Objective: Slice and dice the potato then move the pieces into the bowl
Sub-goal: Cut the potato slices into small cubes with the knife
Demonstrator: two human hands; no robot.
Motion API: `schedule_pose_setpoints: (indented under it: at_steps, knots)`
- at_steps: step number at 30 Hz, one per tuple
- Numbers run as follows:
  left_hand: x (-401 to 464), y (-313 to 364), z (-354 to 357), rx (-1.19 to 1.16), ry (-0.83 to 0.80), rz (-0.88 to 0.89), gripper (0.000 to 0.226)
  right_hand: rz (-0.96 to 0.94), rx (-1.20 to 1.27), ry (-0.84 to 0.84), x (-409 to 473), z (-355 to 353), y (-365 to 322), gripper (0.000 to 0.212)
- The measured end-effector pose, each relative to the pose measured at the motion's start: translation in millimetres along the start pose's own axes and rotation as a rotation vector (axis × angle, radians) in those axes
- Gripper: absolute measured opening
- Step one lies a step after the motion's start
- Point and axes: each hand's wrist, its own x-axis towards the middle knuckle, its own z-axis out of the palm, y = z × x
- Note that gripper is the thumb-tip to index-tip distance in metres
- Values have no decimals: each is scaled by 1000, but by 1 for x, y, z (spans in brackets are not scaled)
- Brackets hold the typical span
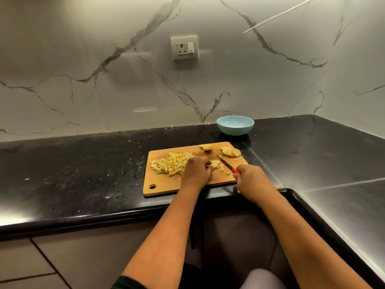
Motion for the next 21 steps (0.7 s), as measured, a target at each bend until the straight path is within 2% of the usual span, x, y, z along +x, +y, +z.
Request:
schedule_pose_setpoints:
  at_steps: [3, 7, 11, 18, 21]
  knots:
    - [-2, 2, -1, 22, 1, 11, 21, -102, 69, 182, -8, 14, -1, 17]
    - [-2, 3, 1, 19, 0, 18, 21, -162, 88, 242, -10, 17, -5, 8]
    - [0, 1, 2, 16, -8, 21, 21, -138, 98, 236, -8, 17, -10, 8]
    - [3, 1, 3, 38, -42, 15, 21, -188, -179, 165, -5, 22, -36, 21]
    - [3, 2, 2, 29, -40, 14, 21, -147, -140, 91, -6, 11, -32, 21]
